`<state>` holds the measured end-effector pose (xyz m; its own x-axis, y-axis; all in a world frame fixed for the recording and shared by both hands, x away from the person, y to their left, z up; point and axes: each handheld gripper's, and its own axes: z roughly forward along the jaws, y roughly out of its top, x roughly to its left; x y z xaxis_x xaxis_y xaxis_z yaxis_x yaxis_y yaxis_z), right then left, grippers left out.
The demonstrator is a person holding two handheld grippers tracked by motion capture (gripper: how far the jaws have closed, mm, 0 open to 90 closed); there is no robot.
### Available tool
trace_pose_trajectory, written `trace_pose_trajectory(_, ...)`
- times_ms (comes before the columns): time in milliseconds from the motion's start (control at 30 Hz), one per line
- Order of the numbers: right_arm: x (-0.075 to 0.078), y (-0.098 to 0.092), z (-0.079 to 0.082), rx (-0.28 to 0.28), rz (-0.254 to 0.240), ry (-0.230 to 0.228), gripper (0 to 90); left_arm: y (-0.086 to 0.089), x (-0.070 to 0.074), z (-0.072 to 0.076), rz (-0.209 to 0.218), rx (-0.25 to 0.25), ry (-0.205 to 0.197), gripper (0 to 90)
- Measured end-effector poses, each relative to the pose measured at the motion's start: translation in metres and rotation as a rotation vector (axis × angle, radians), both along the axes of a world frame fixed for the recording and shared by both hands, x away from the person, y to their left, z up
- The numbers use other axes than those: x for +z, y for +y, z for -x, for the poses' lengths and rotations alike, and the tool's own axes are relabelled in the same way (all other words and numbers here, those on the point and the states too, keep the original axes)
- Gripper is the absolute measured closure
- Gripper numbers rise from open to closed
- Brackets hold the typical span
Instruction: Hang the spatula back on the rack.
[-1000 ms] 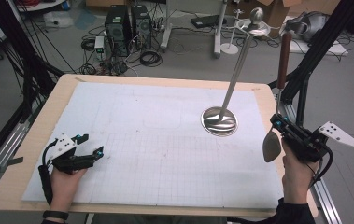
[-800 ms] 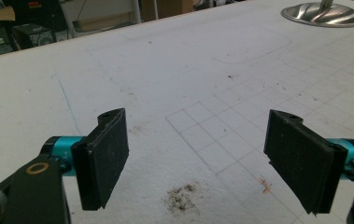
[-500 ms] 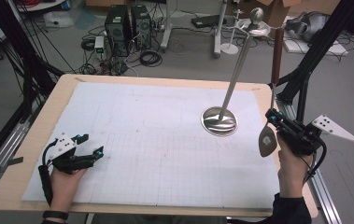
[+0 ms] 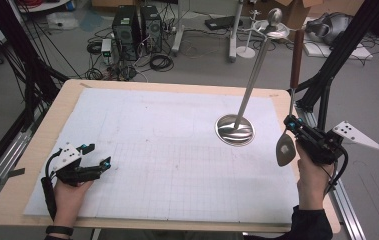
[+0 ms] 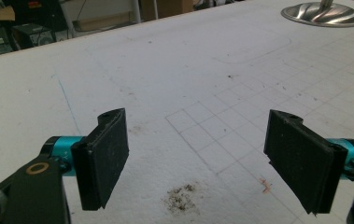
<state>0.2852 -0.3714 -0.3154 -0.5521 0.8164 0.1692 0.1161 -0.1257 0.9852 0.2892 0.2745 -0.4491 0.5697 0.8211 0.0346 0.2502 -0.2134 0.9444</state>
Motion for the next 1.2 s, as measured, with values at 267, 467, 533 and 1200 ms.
trace_pose_trajectory(267, -0.002, 0.002, -0.003, 0.009, 0.009, 0.018, 84.5, 0.0, 0.0, 0.0, 0.0, 0.0, 0.001, 22.2)
trace_pose_trajectory(467, -0.004, 0.006, -0.009, 0.008, 0.017, 0.033, 84.5, 0.0, 0.0, 0.0, 0.0, 0.001, -0.001, 22.2)
trace_pose_trajectory(533, -0.004, 0.008, -0.011, 0.005, 0.022, 0.027, 84.5, 0.0, 0.0, 0.0, 0.001, 0.001, -0.001, 22.2)
trace_pose_trajectory(1200, -0.012, 0.018, -0.03, 0.012, 0.065, 0.079, 83.9, -0.001, 0.0, 0.0, -0.009, 0.0, 0.001, 22.2)
